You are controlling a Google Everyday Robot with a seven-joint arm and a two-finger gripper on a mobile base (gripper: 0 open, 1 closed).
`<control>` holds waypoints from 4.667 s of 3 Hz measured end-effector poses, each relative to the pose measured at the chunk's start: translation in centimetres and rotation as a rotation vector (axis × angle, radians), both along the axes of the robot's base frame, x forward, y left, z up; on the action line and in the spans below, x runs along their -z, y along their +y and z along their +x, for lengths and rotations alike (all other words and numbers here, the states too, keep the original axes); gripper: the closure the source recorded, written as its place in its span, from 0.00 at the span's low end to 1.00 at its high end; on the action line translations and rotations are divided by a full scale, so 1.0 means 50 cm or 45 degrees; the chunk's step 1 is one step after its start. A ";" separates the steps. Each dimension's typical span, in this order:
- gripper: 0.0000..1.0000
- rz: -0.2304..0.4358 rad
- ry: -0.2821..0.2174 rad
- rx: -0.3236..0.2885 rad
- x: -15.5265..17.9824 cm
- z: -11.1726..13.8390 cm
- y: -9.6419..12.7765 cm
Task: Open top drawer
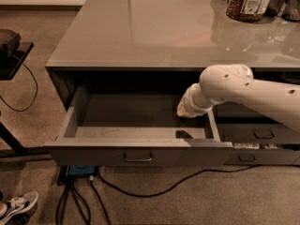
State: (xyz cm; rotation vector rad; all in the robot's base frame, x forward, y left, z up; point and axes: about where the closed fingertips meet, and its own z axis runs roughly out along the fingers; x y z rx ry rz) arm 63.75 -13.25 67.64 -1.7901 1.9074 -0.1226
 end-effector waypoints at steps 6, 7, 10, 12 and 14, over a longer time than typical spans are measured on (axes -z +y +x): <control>0.57 -0.030 0.121 -0.056 0.122 -0.133 -0.003; 0.34 -0.030 0.121 -0.056 0.122 -0.133 -0.003; 0.00 -0.047 0.127 -0.066 0.120 -0.144 0.003; 0.00 -0.112 0.292 -0.118 0.142 -0.260 0.044; 0.00 -0.115 0.425 -0.157 0.149 -0.368 0.047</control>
Offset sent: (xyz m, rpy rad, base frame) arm -0.0728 -0.0047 -0.0753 -0.0177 0.1150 0.0364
